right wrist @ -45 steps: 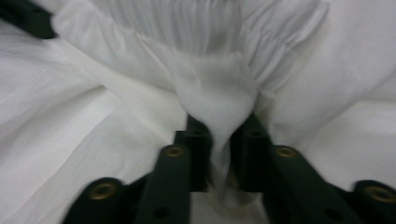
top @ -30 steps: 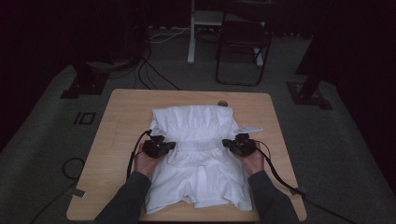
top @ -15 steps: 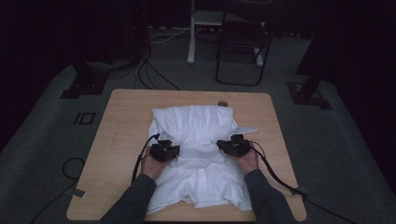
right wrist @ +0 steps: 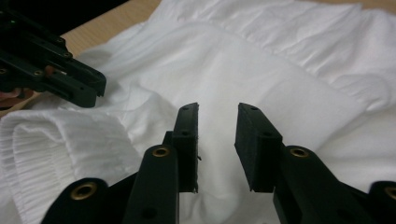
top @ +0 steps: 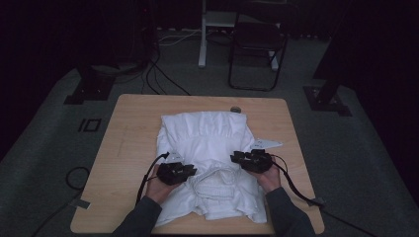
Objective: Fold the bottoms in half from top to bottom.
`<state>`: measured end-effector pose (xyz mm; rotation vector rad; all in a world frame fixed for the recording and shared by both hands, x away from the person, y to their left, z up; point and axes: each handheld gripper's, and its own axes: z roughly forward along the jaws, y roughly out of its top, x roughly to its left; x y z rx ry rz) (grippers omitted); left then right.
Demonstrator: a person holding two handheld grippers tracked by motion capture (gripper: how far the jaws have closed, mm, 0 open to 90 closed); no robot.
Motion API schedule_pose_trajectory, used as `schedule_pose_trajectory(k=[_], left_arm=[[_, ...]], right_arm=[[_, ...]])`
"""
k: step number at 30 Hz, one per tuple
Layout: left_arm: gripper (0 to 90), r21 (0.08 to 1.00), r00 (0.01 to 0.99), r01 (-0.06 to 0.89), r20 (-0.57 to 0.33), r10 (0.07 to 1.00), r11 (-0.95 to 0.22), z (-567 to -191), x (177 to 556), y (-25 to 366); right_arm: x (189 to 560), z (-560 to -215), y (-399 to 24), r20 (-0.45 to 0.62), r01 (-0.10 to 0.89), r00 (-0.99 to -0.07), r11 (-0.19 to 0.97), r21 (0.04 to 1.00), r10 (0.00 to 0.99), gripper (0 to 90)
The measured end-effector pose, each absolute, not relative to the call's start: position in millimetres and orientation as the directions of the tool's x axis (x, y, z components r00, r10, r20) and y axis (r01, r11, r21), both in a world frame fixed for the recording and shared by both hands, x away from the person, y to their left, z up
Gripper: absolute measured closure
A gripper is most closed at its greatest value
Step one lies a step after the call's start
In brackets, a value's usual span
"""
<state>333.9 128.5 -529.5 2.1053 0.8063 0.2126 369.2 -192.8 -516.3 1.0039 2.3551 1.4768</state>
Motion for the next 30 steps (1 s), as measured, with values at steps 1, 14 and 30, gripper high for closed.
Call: schedule_pose_trajectory(k=[1, 14, 30], left_arm=[[74.1, 0.760, 0.788, 0.464, -0.119, 0.604, -0.455, -531.8, 331.8, 125.8], [58.6, 0.808, 0.579, 0.475, 0.012, 0.815, -0.349, -522.9, 295.5, 190.7], [74.7, 0.700, 0.532, 0.645, -0.123, 0.838, -0.307, -556.0, 292.0, 209.4]], right_arm=[[368.3, -518.7, -189.8, 0.190, 0.447, -0.763, 0.291, 0.846, 0.618, 67.6], [312.6, -533.9, -199.9, 0.023, 0.426, -0.720, 0.416, 0.804, 0.693, 58.4], [303.7, -559.9, -223.1, -0.027, 0.541, -0.628, 0.461, 0.703, 0.778, 79.9]])
